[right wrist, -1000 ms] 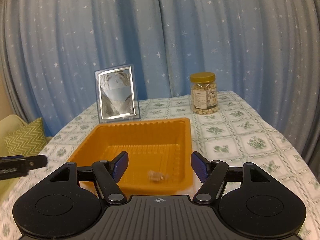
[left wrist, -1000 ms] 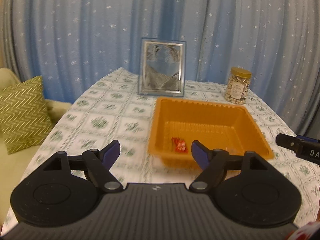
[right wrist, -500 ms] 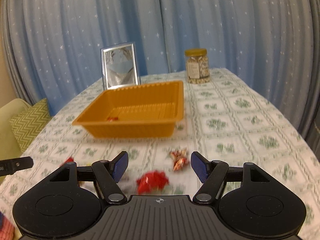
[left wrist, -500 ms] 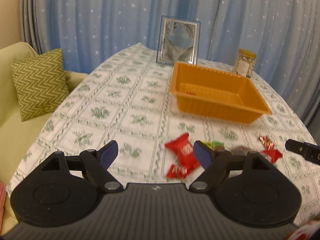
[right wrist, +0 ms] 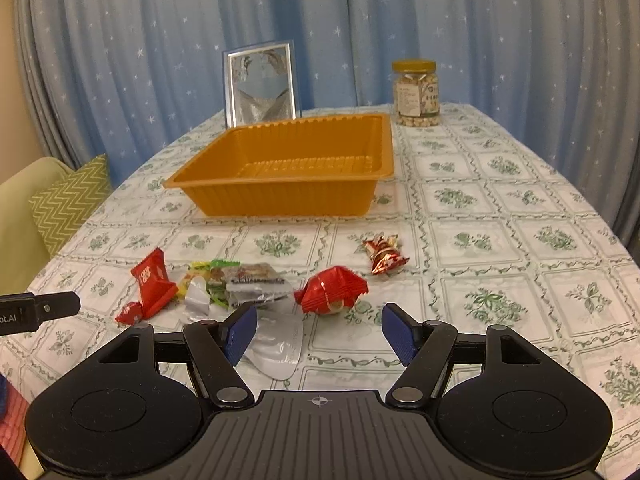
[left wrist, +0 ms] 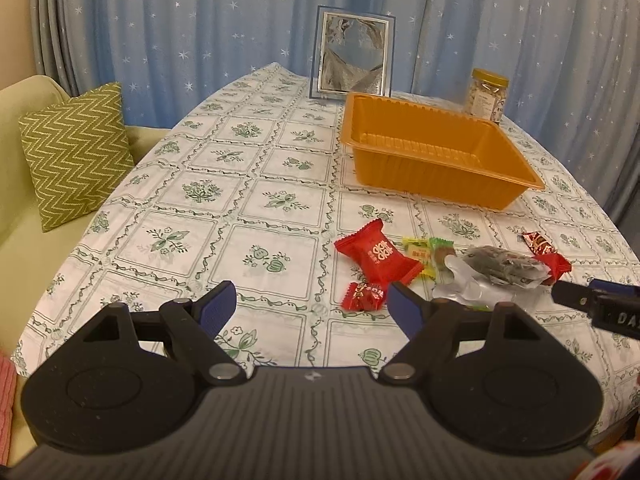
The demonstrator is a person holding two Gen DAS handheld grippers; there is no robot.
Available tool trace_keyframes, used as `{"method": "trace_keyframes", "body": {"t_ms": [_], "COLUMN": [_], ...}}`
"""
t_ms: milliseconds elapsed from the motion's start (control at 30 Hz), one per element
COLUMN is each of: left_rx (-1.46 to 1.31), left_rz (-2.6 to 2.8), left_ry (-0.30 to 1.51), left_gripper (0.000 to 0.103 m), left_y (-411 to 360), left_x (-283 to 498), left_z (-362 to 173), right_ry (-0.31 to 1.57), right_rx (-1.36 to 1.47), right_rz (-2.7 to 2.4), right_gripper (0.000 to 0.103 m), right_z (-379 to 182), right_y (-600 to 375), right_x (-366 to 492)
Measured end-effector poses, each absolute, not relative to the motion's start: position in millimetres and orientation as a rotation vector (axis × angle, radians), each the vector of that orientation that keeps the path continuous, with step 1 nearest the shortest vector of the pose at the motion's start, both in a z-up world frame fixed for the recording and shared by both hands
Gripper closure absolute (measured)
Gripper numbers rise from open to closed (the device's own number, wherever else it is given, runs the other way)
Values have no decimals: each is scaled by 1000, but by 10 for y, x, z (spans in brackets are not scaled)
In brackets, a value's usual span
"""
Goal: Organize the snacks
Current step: 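Withdraw both open tools from the tray back toward the snacks, then grasp the small red candy with the left tool while the right tool grasps the green-edged bag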
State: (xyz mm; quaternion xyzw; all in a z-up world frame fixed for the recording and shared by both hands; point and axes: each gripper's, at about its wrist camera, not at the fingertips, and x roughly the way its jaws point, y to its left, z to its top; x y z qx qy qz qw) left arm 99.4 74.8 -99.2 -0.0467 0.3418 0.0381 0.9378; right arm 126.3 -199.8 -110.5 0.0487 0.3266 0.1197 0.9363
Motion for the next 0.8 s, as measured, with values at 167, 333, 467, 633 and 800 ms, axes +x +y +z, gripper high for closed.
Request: {"method": "trace_keyframes", "body": {"t_ms": [167,333,467,633,800], "left_rx": [-90,-92,-91,-87,-89], "left_rz": [72,65,56,54,52], "left_ry": [708,722,727,737,740], "left_gripper": [22,22,22,22,22], "left_y": [737,742,760,779,781], "left_x": [1027,1041,1054,1076,1093], "left_z": [-1046,-1102,-1128,-1165,-1181], "right_ry": [695,717,722,724,750], "right_rx": [74,19,1,23,13], "right_rz": [279,344,383,413,459], "right_gripper": [34,34,34,38,72], "right_z": [-1185,-1284,-1355,-1381,-1338], "right_y": [-1901,-1738,-1642,-1607,-1607], "right_x": [1304,1391,1510,1530,1422]}}
